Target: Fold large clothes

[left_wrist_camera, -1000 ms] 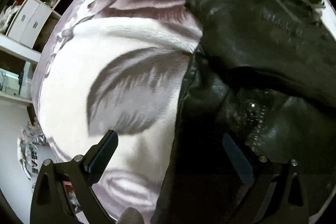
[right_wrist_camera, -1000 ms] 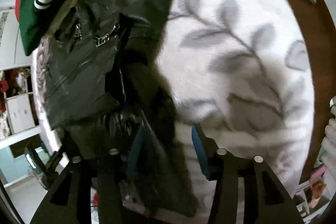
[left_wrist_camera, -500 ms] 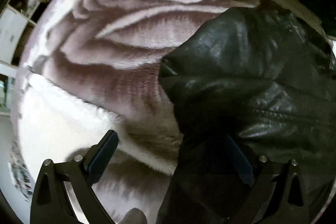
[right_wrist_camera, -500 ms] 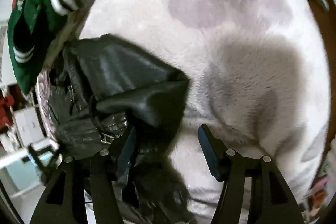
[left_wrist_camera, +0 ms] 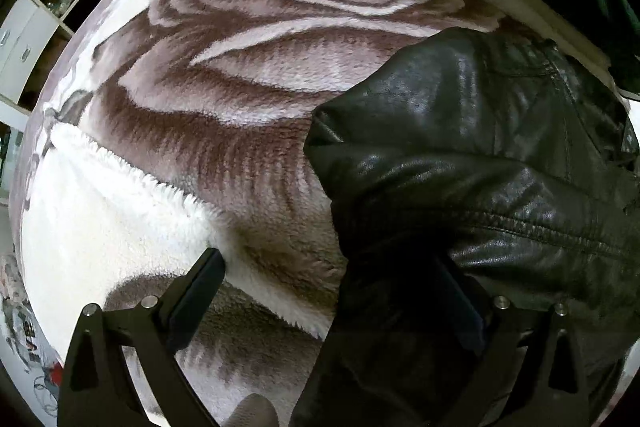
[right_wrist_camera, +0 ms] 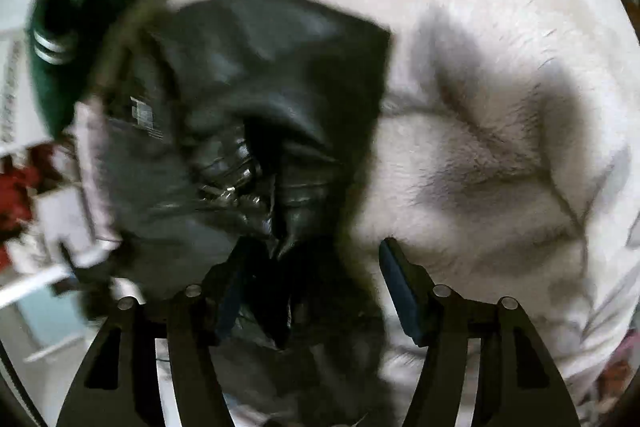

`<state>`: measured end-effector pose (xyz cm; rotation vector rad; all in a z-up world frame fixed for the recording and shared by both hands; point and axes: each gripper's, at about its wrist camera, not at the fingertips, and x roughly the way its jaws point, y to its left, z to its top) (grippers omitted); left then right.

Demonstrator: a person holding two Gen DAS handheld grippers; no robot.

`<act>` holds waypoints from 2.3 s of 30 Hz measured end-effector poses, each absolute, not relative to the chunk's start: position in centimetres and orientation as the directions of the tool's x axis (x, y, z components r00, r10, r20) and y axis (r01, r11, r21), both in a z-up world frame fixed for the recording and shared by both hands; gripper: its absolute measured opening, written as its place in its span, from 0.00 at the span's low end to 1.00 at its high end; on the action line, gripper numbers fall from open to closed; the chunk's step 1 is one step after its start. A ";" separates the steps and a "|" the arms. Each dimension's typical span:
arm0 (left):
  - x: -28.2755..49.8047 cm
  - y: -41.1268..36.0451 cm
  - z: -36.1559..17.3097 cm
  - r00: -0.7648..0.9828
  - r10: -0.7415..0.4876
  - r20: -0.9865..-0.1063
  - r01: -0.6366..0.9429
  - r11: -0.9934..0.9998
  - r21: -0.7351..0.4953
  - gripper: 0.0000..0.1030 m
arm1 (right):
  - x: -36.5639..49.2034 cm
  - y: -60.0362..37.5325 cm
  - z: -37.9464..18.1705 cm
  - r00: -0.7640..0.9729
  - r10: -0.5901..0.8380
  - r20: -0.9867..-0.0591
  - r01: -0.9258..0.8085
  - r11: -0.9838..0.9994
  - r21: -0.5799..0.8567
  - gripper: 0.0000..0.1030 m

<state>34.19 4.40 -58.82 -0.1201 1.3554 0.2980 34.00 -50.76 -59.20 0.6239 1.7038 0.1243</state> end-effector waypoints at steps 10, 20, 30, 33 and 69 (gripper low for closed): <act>27.3 -3.5 -50.7 0.315 0.375 -0.871 -0.237 0.920 0.311 0.99 | 28.8 -50.1 -47.5 -0.032 0.233 -0.972 0.253 0.943 0.218 0.66; 15.8 -23.5 -50.8 0.230 0.420 -0.878 -0.097 0.907 0.409 0.99 | 22.4 -56.1 -44.8 -0.004 0.100 -0.995 0.247 0.964 0.096 0.68; 11.4 -42.5 -55.7 0.207 0.397 -0.894 0.101 0.901 0.423 1.00 | 21.3 -65.1 -45.6 -0.022 0.069 -0.997 0.200 0.978 0.063 0.68; 12.3 -42.2 -58.6 0.153 0.437 -0.886 0.093 0.887 0.453 1.00 | 21.7 -66.7 -46.4 -0.031 0.107 -0.994 0.206 0.974 0.099 0.68; 10.4 -5.5 -44.8 0.340 -0.161 -0.927 -0.428 0.851 -0.305 0.05 | 38.1 -15.3 -41.7 -0.044 0.403 -0.914 -0.159 0.900 0.405 0.20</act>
